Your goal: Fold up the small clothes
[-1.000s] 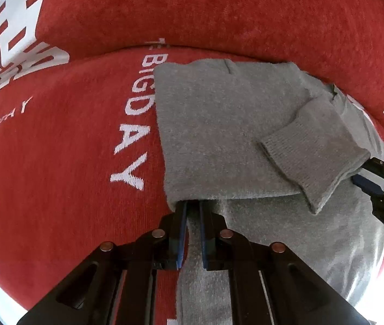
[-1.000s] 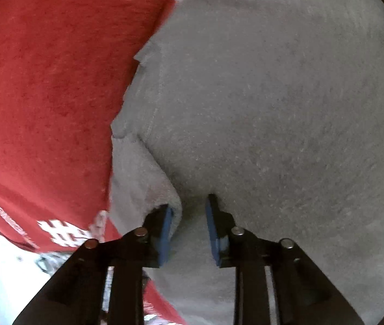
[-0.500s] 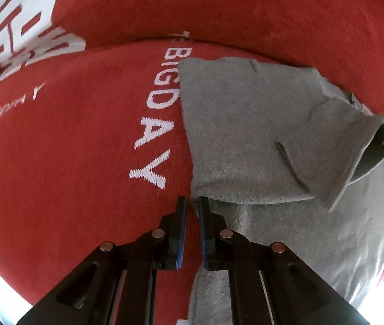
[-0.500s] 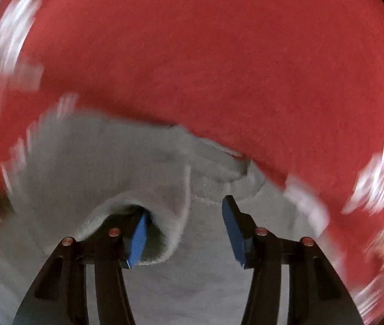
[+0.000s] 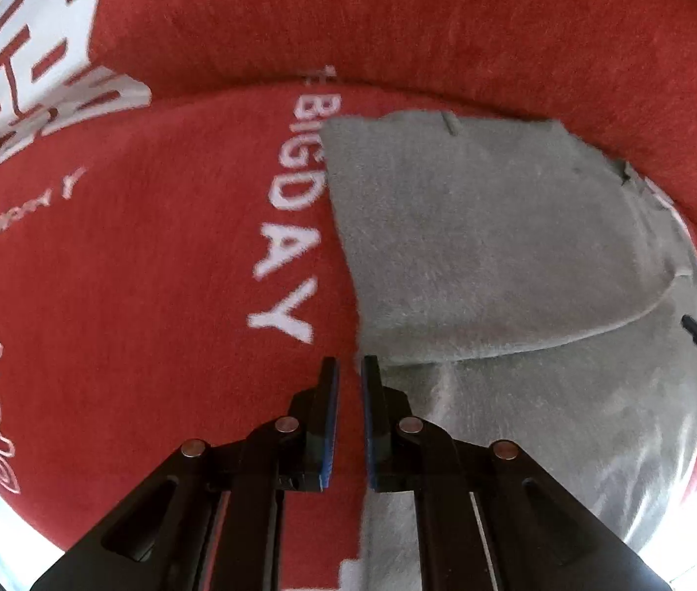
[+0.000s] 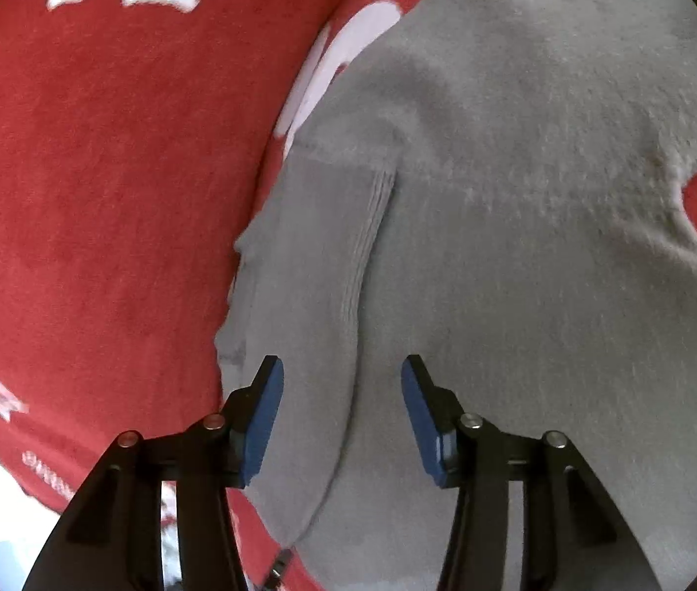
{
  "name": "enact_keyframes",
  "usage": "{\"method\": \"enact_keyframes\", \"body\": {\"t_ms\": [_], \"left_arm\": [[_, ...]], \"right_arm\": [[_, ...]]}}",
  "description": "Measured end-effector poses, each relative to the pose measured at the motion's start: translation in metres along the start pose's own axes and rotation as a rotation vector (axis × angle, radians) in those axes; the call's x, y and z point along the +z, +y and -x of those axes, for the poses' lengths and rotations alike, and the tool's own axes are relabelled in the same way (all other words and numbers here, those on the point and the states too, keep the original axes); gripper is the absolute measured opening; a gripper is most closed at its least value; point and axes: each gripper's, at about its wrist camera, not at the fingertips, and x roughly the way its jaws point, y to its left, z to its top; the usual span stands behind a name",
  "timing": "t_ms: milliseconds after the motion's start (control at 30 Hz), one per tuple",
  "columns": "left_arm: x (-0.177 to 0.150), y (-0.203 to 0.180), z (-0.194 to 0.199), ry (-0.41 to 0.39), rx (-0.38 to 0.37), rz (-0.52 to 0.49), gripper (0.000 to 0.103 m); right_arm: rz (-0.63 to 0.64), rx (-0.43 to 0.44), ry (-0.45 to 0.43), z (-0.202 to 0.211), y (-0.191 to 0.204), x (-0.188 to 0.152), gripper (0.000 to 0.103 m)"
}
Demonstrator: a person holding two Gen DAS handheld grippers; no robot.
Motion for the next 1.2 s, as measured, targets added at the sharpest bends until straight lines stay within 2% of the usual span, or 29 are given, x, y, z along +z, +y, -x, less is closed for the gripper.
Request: {"method": "enact_keyframes", "body": {"t_ms": [67, 100, 167, 200, 300, 333, 367, 400, 433, 500, 567, 633, 667, 700, 767, 900, 1000, 1100, 1133, 1200], "left_arm": [[0.005, 0.009, 0.012, -0.02, -0.03, 0.006, 0.01], [0.011, 0.015, 0.018, -0.023, -0.051, 0.016, 0.01], [0.022, 0.025, 0.018, -0.007, -0.076, 0.042, 0.01], [0.03, 0.03, 0.017, -0.003, -0.077, 0.056, 0.01], [0.044, 0.036, 0.017, -0.039, -0.051, 0.071, 0.01], [0.047, 0.038, 0.015, -0.041, -0.056, 0.078, 0.02], [0.05, 0.04, 0.012, -0.039, -0.061, 0.086, 0.039], [0.051, 0.042, 0.009, -0.036, -0.053, 0.1, 0.093], [0.05, 0.043, 0.009, -0.048, -0.033, 0.105, 0.102], [0.05, 0.044, 0.01, -0.065, -0.011, 0.088, 0.102], [0.05, 0.047, 0.008, -0.059, -0.004, 0.092, 0.102], [0.05, 0.053, 0.006, -0.046, -0.01, 0.092, 0.102], [0.05, 0.056, 0.005, -0.043, -0.014, 0.095, 0.102], [0.05, 0.06, 0.006, -0.045, -0.017, 0.101, 0.102], [0.05, 0.067, 0.012, -0.06, -0.008, 0.103, 0.102], [0.051, 0.069, 0.014, -0.072, 0.01, 0.046, 0.102], [0.048, 0.061, 0.005, -0.056, 0.029, -0.001, 0.102], [0.045, 0.05, -0.001, -0.044, 0.041, -0.033, 0.102], [0.045, 0.045, -0.002, -0.049, 0.038, -0.048, 0.102], [0.044, 0.034, -0.005, -0.054, 0.042, -0.072, 0.102]], "right_arm": [[0.035, 0.01, 0.055, -0.002, 0.006, -0.016, 0.059], [0.068, 0.021, 0.111, -0.009, 0.013, -0.033, 0.059], [0.108, 0.045, 0.188, -0.025, 0.025, -0.059, 0.059], [0.137, 0.068, 0.258, -0.041, 0.034, -0.083, 0.059], [0.171, 0.104, 0.366, -0.083, 0.054, -0.13, 0.059], [0.168, 0.113, 0.388, -0.096, 0.058, -0.14, 0.059], [0.161, 0.127, 0.412, -0.106, 0.063, -0.151, 0.059], [0.151, 0.133, 0.426, -0.12, 0.067, -0.163, 0.059], [0.149, 0.132, 0.427, -0.126, 0.068, -0.165, 0.059], [0.138, 0.103, 0.413, -0.138, 0.064, -0.176, 0.059], [0.1, 0.114, 0.387, -0.139, 0.055, -0.176, 0.059], [0.064, 0.131, 0.37, -0.142, 0.055, -0.174, 0.052], [0.063, 0.134, 0.362, -0.144, 0.057, -0.171, 0.023], [0.07, 0.13, 0.358, -0.146, 0.059, -0.17, 0.006], [0.073, 0.143, 0.354, -0.146, 0.062, -0.167, 0.006], [0.045, 0.181, 0.378, -0.149, 0.059, -0.187, 0.006], [0.011, 0.164, 0.384, -0.159, 0.049, -0.2, 0.006], [0.004, 0.139, 0.401, -0.153, 0.048, -0.199, 0.012], [0.029, 0.127, 0.411, -0.15, 0.054, -0.198, 0.014], [0.17, 0.093, 0.366, -0.118, 0.064, -0.178, 0.019]]}}
